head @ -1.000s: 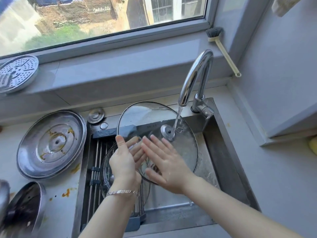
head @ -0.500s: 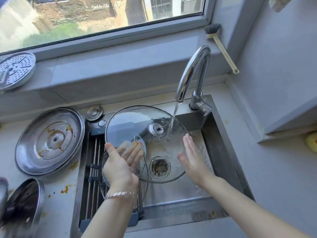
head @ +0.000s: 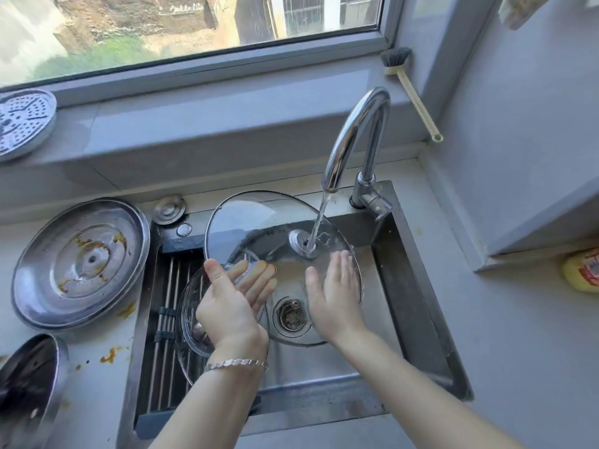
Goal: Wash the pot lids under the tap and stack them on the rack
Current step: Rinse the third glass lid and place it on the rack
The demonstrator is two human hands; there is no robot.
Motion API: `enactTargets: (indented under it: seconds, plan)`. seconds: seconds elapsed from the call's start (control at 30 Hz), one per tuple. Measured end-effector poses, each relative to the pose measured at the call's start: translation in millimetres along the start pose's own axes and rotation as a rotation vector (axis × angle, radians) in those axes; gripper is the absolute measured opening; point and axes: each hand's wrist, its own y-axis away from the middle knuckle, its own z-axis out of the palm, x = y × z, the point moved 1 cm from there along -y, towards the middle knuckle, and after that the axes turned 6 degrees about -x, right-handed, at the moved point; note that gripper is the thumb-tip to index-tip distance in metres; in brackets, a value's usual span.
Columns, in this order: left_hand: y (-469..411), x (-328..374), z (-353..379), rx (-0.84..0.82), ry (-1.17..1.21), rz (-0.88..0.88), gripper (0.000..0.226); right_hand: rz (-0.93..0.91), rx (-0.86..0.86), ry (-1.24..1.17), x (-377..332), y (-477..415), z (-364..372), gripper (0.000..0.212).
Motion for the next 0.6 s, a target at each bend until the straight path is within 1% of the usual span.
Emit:
enactTargets:
  seconds: [0.07,0.13,0.17,0.27,0.37,0.47,0.53,0.6]
  plan:
    - [-1.5,0.6,0.1,0.001,-0.004,0.002,0.051,-0.114,-0.01,0.042,-2.3,16.0,9.0,0.095]
    - [-1.8,-0.4,0.0,0.005,0.001,-0.007,0.051,-0.118,0.001,0.045,5.1,9.1,6.4,0.096]
    - [-0.9,-1.1,-0.6,0.006,0.001,-0.014,0.05,-0.086,0.012,0.028,9.8,-0.2,1.2,0.091]
    - [3.5,-3.1,-4.5,-0.015,-0.024,-0.028,0.049,0.018,0.0,-0.11,22.2,-31.4,-17.7,0.066]
    - [5.1,-1.9,-12.8,-0.051,-0.056,-0.029,0.049,-0.006,-0.047,-0.086,26.6,-55.7,-33.5,0.058]
    - [4.3,-0.6,-19.5,-0.121,-0.116,-0.045,0.05,-0.137,-0.041,-0.04,12.5,-72.2,-53.9,0.052]
    - [5.3,-2.5,-19.2,-0.176,-0.184,-0.049,0.049,-0.303,-0.066,0.035,-11.7,-75.5,-60.1,0.05]
    - [6.6,-6.2,-15.3,-0.209,-0.238,-0.062,0.048,-0.454,-0.13,0.16,-40.9,-69.4,-53.8,0.053]
